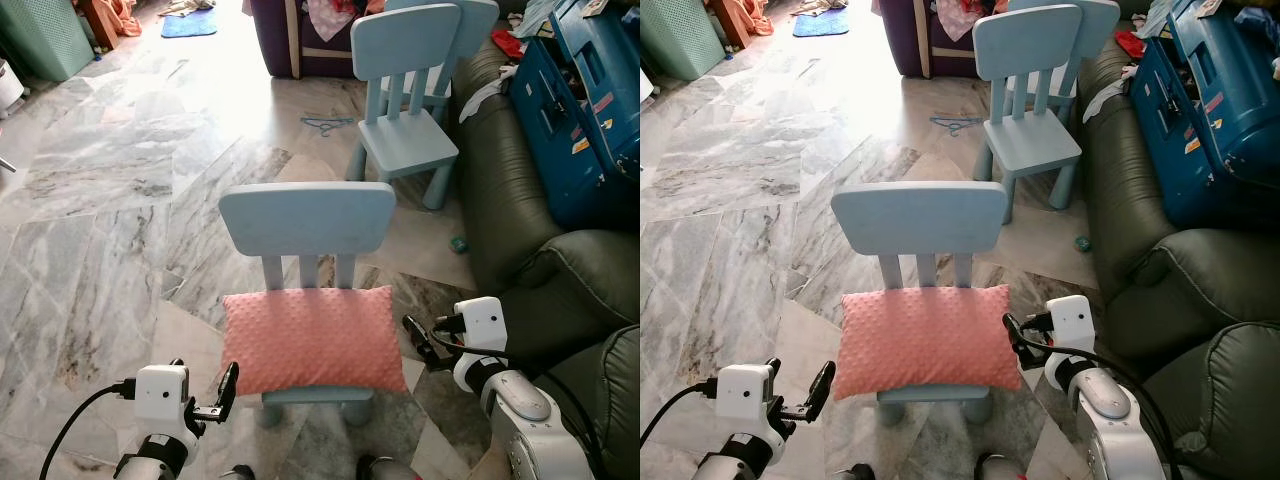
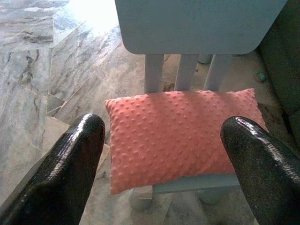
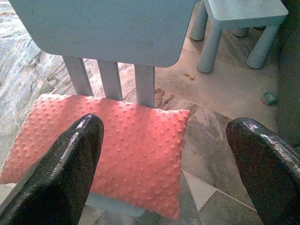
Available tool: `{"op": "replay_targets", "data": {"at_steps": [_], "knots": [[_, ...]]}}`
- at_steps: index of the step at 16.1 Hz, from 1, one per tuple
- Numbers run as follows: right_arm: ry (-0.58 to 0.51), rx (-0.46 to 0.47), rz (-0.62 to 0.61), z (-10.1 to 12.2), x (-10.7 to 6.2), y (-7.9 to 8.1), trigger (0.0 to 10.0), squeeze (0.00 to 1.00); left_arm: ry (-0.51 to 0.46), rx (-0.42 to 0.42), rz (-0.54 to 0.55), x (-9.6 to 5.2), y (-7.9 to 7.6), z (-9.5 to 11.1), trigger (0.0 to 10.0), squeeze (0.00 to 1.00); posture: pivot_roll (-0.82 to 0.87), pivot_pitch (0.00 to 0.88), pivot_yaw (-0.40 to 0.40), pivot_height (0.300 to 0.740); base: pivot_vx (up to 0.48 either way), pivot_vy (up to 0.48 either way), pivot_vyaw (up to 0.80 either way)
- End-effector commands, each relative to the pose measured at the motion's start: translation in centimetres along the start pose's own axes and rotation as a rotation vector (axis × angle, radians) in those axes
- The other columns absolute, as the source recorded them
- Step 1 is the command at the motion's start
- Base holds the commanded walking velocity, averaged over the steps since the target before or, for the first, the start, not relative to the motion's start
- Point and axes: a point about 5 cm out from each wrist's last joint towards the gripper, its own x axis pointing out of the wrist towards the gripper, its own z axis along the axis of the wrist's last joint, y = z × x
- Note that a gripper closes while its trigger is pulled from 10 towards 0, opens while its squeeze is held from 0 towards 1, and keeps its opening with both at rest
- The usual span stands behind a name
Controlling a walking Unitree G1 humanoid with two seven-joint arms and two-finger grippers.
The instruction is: Move the pillow to the sofa
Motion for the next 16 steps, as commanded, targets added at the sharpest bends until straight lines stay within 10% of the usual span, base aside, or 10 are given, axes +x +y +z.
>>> {"op": "replay_targets", "data": {"at_steps": [1, 16], "knots": [[0.003, 0.002, 0.013, -0.11, -0.18, 0.32, 10.0, 0.0, 0.029, 0.007, 0.011, -0.33, 0.28, -0.46, 10.0, 0.0, -0.15, 0.221, 0.022, 0.74, 0.0, 0.0, 0.0], [0.006, 0.002, 0.02, -0.16, -0.28, 0.44, 10.0, 0.0, 0.033, 0.004, 0.008, -0.34, 0.07, -0.56, 10.0, 0.0, -0.15, 0.23, 0.023, 0.74, 0.0, 0.0, 0.0]]}}
